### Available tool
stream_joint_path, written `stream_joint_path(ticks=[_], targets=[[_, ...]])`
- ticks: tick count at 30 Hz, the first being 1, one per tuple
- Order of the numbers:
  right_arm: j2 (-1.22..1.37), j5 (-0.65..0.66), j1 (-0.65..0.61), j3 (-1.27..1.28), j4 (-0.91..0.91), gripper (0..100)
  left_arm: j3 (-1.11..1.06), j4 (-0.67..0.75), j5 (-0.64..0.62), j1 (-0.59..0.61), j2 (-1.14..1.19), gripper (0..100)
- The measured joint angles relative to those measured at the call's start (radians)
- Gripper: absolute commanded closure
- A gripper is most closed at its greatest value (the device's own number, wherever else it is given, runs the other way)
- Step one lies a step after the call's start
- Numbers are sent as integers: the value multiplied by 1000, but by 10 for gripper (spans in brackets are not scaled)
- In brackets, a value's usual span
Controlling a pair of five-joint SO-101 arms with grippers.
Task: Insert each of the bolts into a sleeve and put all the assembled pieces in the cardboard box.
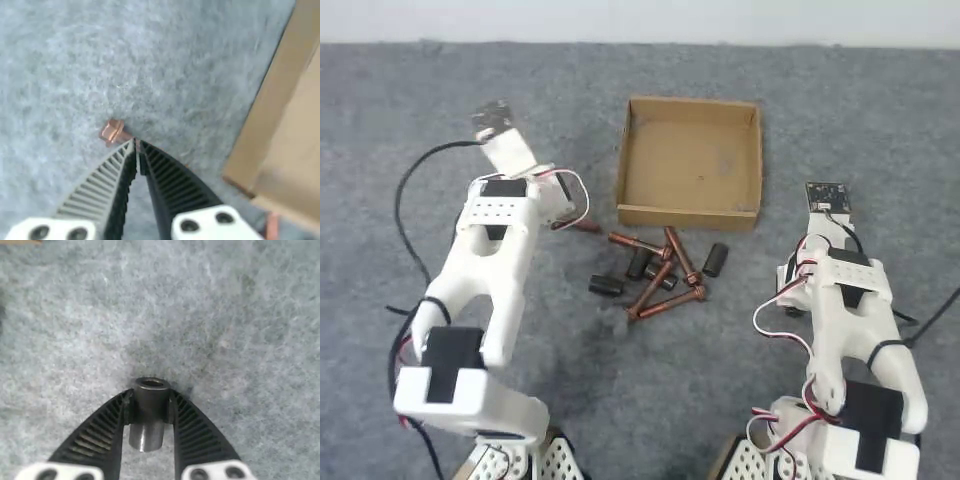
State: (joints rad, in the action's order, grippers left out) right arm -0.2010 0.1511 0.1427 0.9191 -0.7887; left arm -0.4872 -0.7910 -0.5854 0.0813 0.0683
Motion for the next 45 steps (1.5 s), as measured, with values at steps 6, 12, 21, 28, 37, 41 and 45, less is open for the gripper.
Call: stream_joint_path(ticks=[6,12,21,28,37,41,45], targets=[[0,0,0,0,0,990,-121,89,-219,0,-14,984],[0,23,0,0,0,991,-178,164,-233,2,-14,984],[0,44,0,0,0,991,-178,170,-282,2,-14,983],[0,52,0,0,0,991,-178,170,-324,34,-15,844],[0,54,0,0,0,991,-178,170,-400,37,-15,791],[0,54,0,0,0,991,-176,153,-405,29,-15,827],[0,54,0,0,0,991,-127,130,-405,31,20,840]])
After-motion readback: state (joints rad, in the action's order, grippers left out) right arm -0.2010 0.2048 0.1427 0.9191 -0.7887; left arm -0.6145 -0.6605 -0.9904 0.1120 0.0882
